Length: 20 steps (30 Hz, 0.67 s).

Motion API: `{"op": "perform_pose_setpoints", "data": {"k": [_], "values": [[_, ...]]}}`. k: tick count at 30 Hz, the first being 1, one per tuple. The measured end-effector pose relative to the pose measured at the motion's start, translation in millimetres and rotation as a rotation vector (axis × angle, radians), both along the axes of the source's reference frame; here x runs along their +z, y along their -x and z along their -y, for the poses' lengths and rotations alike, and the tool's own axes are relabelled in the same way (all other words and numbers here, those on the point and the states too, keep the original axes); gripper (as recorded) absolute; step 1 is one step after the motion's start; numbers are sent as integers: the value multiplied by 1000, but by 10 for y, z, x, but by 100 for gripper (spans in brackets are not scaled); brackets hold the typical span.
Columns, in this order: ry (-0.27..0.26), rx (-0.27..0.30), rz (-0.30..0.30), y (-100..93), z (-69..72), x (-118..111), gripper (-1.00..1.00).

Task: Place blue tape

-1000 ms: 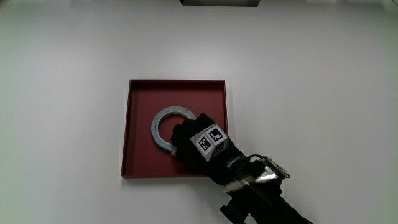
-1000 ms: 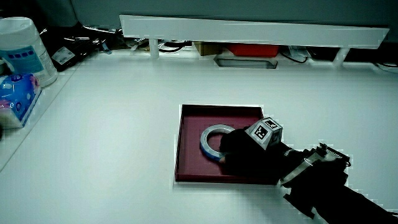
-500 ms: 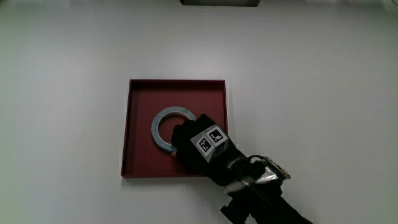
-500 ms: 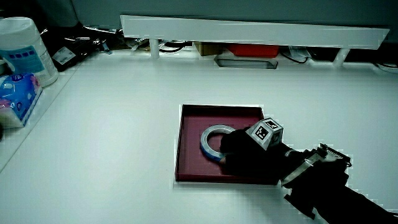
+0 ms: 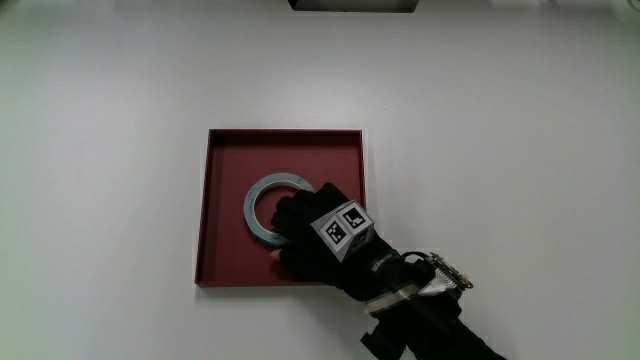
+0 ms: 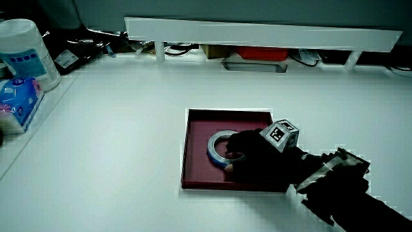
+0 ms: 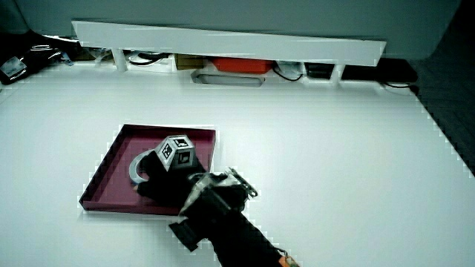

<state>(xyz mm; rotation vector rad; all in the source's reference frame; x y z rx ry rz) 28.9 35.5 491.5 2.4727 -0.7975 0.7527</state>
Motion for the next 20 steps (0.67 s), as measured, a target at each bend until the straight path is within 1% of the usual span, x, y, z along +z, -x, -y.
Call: {"op": "perform_pose_setpoints", "data": {"k": [1,2,3,5,8,10,12,14,16,20], "values": [[11,10,23,-23,19,-60,-75],[10,14,30,-50,35,-72,-79],[17,15,42,-69,55,-132,-82],[61,15,60,-101,91,-257,-89],[130,-1,50,-161,120,-445,-100],[162,-19,35,-214,120,-563,-100],[198,-34,41,-292,113,-730,-100],[227,-34,31,-397,99,-829,-100],[259,-41,60,-511,85,-1036,-100],[206,-49,96,-763,44,-1167,-100]]}}
